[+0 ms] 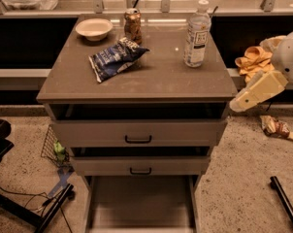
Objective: Place blue plastic bottle into bottom drawer
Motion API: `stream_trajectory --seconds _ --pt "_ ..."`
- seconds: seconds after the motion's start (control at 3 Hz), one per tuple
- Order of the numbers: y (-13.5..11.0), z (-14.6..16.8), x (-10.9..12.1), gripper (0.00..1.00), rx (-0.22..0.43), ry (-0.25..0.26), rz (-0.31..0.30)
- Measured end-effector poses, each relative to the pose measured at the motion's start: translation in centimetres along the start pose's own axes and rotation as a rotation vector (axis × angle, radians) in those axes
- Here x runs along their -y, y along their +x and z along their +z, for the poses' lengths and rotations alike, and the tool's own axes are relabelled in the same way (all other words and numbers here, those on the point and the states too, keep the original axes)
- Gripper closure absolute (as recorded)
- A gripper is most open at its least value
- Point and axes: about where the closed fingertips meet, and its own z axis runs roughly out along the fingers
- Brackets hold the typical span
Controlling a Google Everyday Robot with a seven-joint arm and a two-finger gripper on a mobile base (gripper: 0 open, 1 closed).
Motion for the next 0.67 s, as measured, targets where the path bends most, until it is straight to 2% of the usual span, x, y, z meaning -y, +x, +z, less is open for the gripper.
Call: stream_trajectory --seconds 0.33,0.67 --pt "-0.9 2.9 2.6 0.00 0.222 0.035 0.105" --pt "-3.3 4.3 8.4 0.00 0.479 0.169 0.180"
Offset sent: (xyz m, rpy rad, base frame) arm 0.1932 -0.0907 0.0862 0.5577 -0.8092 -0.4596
